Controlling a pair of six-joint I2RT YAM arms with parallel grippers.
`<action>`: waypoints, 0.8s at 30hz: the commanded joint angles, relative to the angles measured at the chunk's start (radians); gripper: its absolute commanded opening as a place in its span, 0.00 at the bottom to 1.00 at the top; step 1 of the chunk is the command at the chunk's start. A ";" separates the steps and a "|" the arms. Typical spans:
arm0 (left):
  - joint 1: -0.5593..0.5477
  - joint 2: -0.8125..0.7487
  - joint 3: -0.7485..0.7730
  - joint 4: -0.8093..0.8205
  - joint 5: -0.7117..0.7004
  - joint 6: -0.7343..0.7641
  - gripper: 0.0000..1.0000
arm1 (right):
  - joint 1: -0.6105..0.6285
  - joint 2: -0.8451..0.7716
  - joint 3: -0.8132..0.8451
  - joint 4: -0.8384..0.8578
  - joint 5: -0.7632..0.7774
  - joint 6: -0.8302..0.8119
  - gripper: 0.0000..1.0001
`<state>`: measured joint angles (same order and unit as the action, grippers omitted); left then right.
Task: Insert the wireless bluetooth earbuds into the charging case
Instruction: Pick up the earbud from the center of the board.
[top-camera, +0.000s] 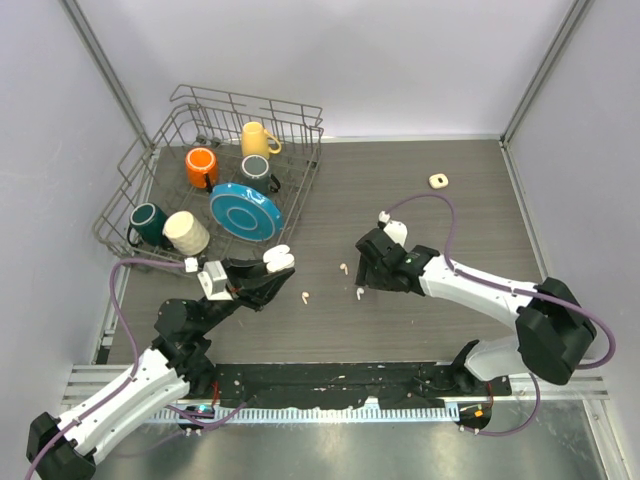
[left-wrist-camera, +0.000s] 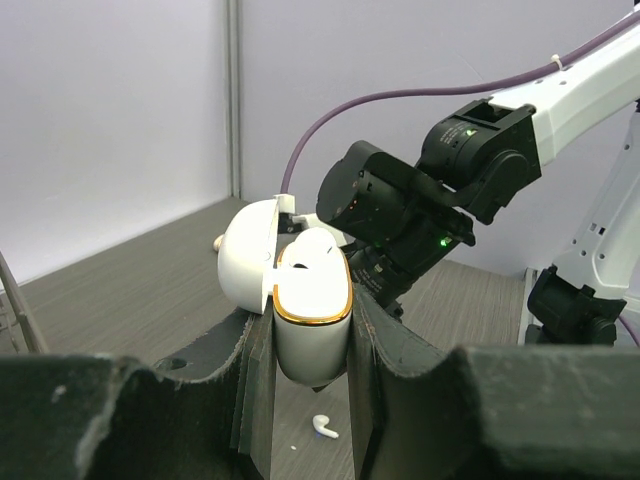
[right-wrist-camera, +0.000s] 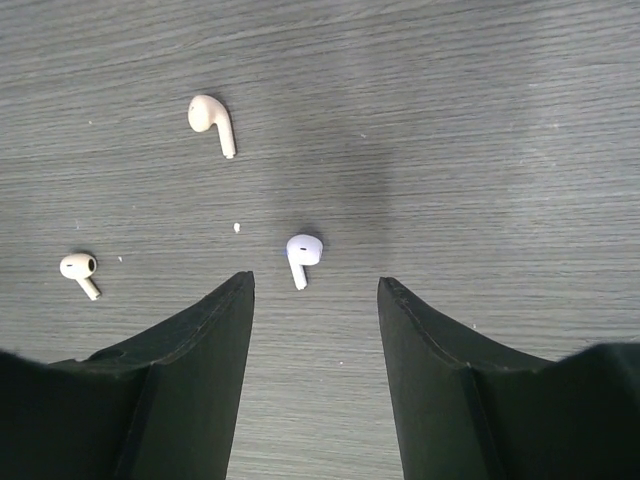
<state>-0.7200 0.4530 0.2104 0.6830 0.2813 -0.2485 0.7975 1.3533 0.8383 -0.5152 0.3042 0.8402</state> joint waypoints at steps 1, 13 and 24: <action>-0.002 -0.007 0.015 0.021 -0.008 0.020 0.00 | 0.003 0.033 0.048 0.026 -0.011 -0.021 0.56; -0.004 -0.010 0.020 0.007 -0.011 0.020 0.00 | 0.003 0.110 0.051 0.066 -0.050 -0.029 0.47; -0.004 -0.013 0.018 0.004 -0.014 0.021 0.00 | 0.003 0.187 0.084 0.067 -0.057 -0.046 0.47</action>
<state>-0.7200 0.4530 0.2104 0.6727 0.2798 -0.2485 0.7975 1.5311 0.8837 -0.4702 0.2447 0.8093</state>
